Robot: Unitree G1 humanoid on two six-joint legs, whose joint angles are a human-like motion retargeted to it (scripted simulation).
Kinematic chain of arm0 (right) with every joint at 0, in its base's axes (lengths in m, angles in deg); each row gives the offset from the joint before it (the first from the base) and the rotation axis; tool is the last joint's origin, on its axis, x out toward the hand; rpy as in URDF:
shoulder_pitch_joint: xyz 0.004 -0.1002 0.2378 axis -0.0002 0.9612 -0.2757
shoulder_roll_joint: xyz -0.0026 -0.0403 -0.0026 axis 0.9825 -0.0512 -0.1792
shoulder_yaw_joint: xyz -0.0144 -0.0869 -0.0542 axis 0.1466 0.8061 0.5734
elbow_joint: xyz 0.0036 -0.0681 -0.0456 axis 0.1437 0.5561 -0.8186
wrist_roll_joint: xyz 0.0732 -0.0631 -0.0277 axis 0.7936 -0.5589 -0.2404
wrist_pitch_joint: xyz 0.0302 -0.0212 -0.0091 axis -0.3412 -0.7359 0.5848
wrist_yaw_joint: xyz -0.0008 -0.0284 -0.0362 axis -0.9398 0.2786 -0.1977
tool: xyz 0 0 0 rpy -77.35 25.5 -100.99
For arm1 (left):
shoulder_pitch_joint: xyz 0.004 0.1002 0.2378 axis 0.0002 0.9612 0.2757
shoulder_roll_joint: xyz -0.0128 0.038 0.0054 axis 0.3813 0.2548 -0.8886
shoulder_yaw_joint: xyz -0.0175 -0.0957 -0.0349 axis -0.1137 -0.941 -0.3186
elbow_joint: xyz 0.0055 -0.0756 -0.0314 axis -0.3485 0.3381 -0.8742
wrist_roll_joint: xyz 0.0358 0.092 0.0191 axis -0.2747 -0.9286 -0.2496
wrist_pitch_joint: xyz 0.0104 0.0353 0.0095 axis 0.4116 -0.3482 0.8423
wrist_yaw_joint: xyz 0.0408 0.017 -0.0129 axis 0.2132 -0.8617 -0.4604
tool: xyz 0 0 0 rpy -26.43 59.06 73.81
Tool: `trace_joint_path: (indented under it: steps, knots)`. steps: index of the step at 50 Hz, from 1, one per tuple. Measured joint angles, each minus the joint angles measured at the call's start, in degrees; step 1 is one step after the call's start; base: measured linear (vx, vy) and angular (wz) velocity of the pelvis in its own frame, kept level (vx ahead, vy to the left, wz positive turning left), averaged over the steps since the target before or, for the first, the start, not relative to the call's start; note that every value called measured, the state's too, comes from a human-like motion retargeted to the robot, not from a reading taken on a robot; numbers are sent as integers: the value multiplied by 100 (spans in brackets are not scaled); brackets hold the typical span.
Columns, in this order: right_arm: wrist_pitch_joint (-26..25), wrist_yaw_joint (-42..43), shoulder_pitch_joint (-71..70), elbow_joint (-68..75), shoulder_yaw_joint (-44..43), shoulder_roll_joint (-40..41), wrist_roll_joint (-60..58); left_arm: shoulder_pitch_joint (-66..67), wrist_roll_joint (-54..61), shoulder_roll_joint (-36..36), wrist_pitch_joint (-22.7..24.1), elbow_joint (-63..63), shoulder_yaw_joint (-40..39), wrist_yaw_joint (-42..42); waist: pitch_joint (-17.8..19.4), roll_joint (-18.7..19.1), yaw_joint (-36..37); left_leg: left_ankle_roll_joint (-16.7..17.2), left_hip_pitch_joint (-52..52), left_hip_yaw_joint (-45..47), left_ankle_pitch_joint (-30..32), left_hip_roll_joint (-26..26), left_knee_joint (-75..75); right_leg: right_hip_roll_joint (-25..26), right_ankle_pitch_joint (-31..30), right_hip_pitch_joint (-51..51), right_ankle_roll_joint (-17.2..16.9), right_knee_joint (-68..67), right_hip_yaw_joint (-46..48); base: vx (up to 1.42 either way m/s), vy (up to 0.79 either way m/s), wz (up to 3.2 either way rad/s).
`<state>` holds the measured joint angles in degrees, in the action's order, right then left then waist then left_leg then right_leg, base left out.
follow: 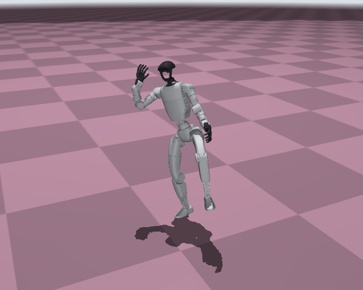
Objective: Kungfu
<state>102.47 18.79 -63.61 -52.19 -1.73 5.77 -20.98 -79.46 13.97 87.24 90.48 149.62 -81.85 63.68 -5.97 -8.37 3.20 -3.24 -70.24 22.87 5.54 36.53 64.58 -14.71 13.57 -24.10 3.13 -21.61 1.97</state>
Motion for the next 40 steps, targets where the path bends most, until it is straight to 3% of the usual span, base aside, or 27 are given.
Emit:
trace_joint_path:
  steps: [3, 7, 10, 15, 20, 23, 28, 32, 37, 40]
  knots:
    - [-19, -15, 97, 60, -37, 37, 36, 193, 211, -310, -18, -234, 104, 50, -69, 193, 27, 83, 309, 334, -93, 155, 1230, 187, -5, 3, 42, 38, 113, 8, 9, -14]
    - [66, 74, 236, 89, -49, 46, 372, 427, 662, -705, -108, -481, 184, 295, -241, 437, -90, 602, 608, 418, -4, -201, 2673, 439, -113, 10, 196, 251, 249, 9, 8, 12]
    - [195, 97, 392, -125, -38, 1, 896, 521, 1021, -931, -123, -552, 260, 367, -445, 544, -308, 1055, 719, 552, 74, -867, 3509, 479, -212, -61, 270, 475, 383, 5, 8, 61]
    - [172, 54, 567, -391, -150, -93, 727, 510, 1397, -1186, -122, -597, 436, 421, -710, 548, -666, 1824, 993, 1023, 539, -2357, 3685, 98, -388, -248, 68, 741, 709, 1, 24, 88]
    - [45, 174, 577, -398, -73, -177, 473, 417, 1235, -1242, -129, -821, 610, 376, -804, 508, -844, 1824, 1083, 1224, 1044, -3477, 2751, -365, -376, -600, -129, 556, 988, -3, 31, 81]
    - [86, 15, 585, -382, 121, -129, 714, 416, 994, -1206, -88, -1031, 698, 173, -816, 499, -790, 1824, 1195, 623, 841, -3702, 2149, -217, -256, -514, 29, 585, 1039, 15, -4, 35]
    - [-195, -632, 536, -122, 597, 151, 1191, 192, 911, -1175, -216, -1397, 807, 170, -661, 526, -362, 1250, 1697, 279, 559, -3250, 963, 33, -154, -256, 147, 662, 1293, 10, 9, 28]
    - [-472, -1335, 305, 597, 1347, 547, 1689, -66, 1182, -1105, -328, -1818, 748, 139, -534, 436, 108, 1214, 2031, 243, 590, -3102, -312, 63, -99, 5, 63, 720, 1466, 12, 17, 36]
    - [-896, -2821, -82, 2008, 2143, 895, 2416, -711, 1414, -657, -420, -2227, 687, 19, -464, 465, 613, 1151, 2277, 43, 668, -2837, -2002, 234, 55, 528, -106, 828, 1846, 21, 18, 89]
    - [-877, -3776, -355, 3057, 2545, 1055, 2700, -1376, 1429, -285, -529, -2323, 921, -17, -403, 488, 1004, 991, 2571, 35, 709, -2591, -3195, 391, 158, 971, -241, 921, 2095, 29, 15, 100]
